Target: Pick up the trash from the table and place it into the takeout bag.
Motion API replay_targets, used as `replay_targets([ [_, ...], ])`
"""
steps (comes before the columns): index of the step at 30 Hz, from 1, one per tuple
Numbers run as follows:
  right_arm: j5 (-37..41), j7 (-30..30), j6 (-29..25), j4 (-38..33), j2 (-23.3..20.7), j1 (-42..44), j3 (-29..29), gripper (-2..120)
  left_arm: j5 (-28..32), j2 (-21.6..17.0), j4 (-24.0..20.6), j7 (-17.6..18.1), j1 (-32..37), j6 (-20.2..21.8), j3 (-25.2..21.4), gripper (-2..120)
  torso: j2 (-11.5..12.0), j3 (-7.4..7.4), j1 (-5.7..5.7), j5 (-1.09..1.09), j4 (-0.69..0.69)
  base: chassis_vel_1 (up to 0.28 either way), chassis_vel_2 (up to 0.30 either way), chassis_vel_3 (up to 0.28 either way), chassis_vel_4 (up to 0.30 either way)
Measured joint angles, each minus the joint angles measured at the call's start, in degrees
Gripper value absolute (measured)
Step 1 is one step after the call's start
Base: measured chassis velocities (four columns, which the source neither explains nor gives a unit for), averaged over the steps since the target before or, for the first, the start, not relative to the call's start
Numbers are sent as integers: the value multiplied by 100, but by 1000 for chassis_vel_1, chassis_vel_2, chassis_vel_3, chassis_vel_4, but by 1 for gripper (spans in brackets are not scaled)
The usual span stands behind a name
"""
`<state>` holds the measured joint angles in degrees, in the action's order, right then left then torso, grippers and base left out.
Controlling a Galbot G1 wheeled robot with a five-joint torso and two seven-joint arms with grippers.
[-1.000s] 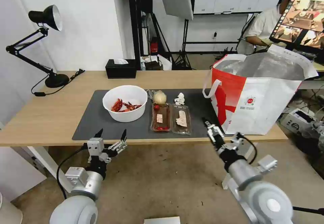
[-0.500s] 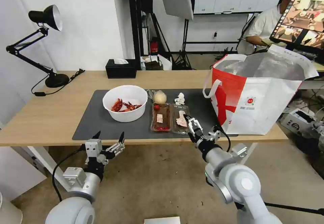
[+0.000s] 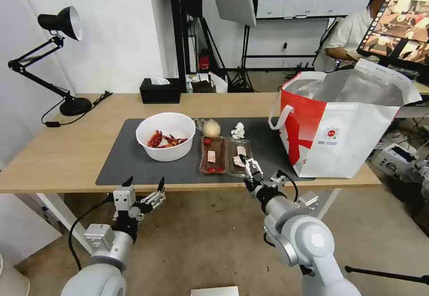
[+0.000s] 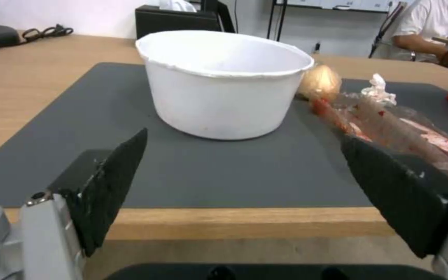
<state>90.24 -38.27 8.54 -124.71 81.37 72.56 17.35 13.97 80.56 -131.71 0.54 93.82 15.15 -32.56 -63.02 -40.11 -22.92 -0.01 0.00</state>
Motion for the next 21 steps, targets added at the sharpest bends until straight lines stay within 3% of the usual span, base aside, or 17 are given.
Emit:
replay_targets([
  [21,90,-134,129,345,67,-171,41,100,-84,90,-19,-17,102,-41,50,100,0,0,0,0,0,0,0,0,0],
])
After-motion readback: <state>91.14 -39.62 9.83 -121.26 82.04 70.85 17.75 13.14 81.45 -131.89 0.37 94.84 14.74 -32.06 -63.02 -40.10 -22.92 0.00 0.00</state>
